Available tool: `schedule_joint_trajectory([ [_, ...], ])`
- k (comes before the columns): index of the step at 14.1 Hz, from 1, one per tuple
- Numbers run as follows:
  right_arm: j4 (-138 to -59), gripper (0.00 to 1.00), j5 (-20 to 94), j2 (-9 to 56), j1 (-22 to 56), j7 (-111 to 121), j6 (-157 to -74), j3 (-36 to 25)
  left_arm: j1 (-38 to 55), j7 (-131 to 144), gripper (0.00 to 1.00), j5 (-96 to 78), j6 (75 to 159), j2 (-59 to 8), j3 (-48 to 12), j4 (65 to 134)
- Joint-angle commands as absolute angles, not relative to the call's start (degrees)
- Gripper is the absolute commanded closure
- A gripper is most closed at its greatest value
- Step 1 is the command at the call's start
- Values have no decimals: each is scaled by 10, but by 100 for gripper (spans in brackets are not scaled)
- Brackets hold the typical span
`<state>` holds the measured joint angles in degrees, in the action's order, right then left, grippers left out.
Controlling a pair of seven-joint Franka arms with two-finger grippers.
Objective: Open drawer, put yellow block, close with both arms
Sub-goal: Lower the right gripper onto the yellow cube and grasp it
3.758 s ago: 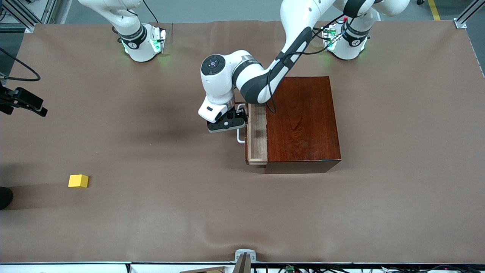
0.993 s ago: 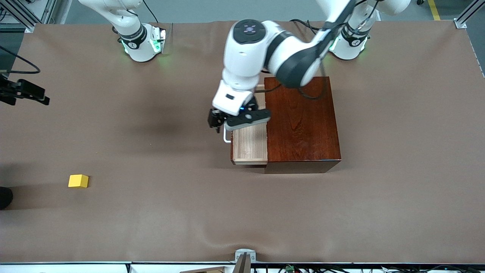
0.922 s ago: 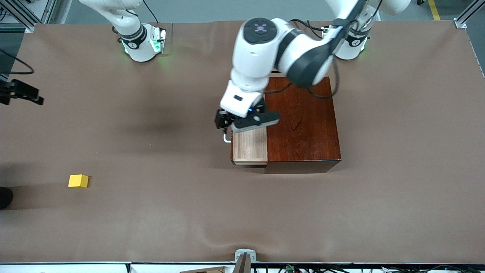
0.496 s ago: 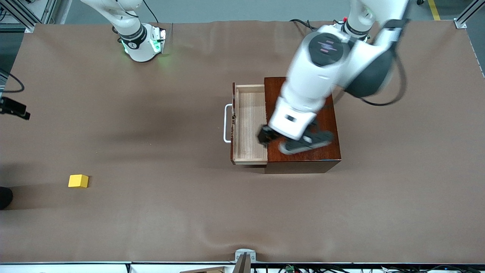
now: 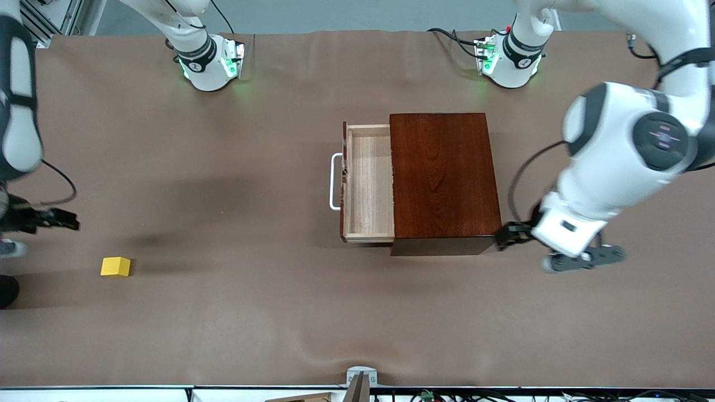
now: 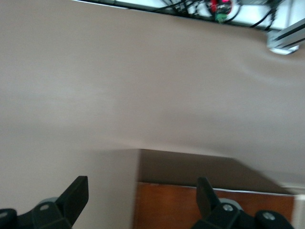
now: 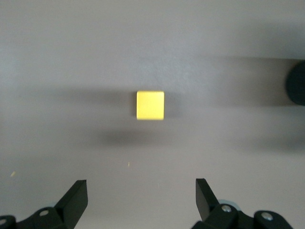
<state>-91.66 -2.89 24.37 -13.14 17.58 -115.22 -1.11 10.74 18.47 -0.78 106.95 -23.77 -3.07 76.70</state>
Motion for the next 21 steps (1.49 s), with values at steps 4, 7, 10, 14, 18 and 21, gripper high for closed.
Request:
schedule_joint_trajectory([
  [4, -902, 0, 2, 370, -147, 186, -1287, 2, 25, 25, 0, -21, 1018, -128, -35, 863],
  [7, -900, 0, 8, 401, -147, 192, -1331, 2, 15, -3, 0, -18, 958, -89, -33, 863],
  [10, -897, 0, 9, 424, -149, 206, -1362, 3, 15, -15, 0, -12, 905, -61, -34, 864],
  [14, -889, 0, 28, 448, -149, 210, -1375, 2, 12, -15, 0, -8, 906, -66, -32, 846],
  [18, -889, 63, 28, 447, -149, 211, -1375, 2, 16, -15, 0, -8, 906, -65, -35, 843],
  [21, -889, 100, 25, 439, -146, 211, -1368, 1, 11, -15, 0, -8, 905, -66, -33, 845],
])
